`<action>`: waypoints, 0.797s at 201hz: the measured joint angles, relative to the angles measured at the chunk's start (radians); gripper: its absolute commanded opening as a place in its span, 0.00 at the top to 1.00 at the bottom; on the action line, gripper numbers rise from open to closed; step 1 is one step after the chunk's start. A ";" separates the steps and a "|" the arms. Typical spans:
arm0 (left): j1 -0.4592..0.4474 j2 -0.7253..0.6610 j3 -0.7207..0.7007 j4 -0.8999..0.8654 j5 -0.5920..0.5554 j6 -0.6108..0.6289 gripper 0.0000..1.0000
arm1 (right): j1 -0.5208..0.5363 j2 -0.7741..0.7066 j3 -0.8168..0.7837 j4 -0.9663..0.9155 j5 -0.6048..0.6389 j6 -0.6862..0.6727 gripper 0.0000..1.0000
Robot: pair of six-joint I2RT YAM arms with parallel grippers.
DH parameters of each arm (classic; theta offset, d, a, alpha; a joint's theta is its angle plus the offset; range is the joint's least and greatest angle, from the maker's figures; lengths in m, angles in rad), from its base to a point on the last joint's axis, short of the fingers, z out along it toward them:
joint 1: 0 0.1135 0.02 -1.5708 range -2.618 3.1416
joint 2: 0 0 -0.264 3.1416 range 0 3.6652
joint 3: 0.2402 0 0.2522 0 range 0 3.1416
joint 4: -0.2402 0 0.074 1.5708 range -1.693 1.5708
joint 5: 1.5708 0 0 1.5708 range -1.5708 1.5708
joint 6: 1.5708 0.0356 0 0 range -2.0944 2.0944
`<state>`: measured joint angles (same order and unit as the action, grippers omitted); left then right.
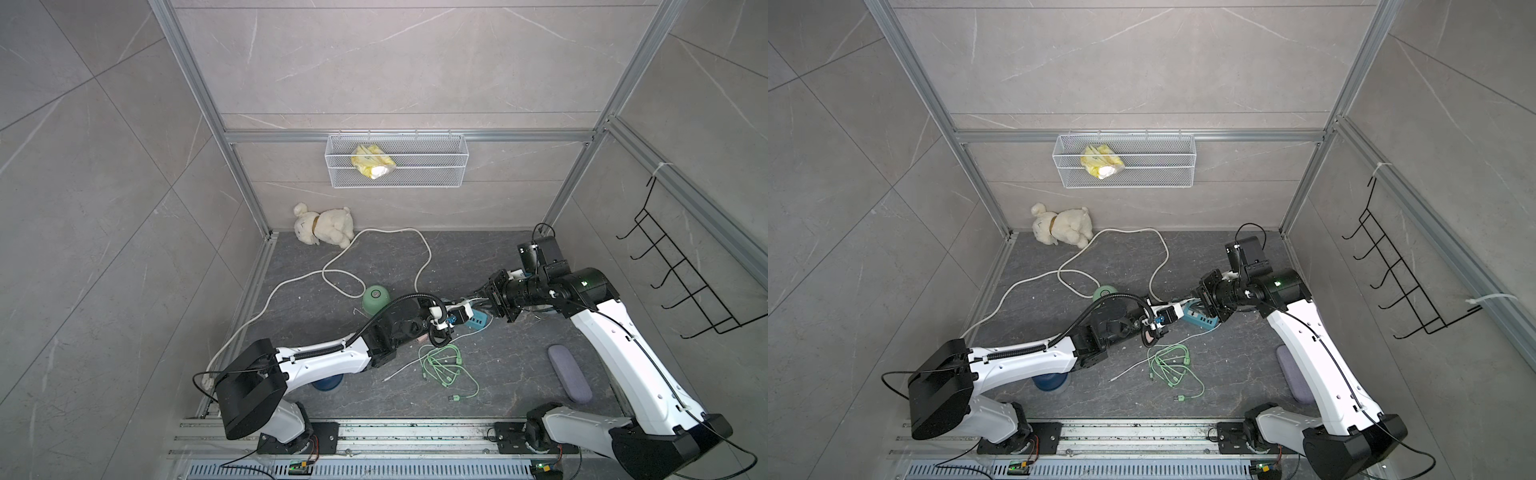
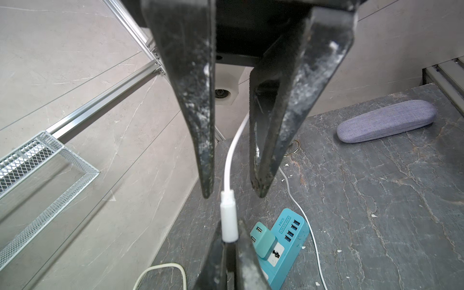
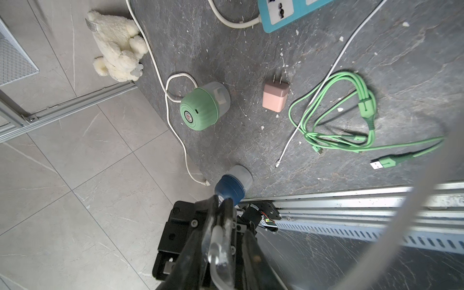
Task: Charge the cordless meat grinders
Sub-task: Adjust the charging cable.
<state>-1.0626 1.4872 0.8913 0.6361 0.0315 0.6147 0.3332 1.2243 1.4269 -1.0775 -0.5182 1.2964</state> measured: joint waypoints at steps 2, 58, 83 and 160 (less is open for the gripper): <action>0.000 0.000 0.000 0.000 0.000 0.000 1.00 | -0.001 0.000 -0.001 0.002 -0.002 0.000 0.72; -0.014 0.002 0.000 0.005 -0.001 0.000 1.00 | -0.001 0.000 -0.008 0.016 -0.043 0.002 0.79; -0.015 0.011 0.000 0.021 -0.003 0.000 1.00 | -0.002 0.000 -0.010 0.012 -0.047 0.000 0.81; -0.021 0.034 0.010 0.032 -0.016 0.008 0.97 | -0.020 0.002 -0.016 -0.012 -0.051 -0.016 0.98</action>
<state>-1.0836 1.5208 0.9012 0.6682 0.0151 0.6228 0.3134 1.2266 1.4113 -1.0897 -0.5690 1.2804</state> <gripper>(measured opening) 0.070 0.098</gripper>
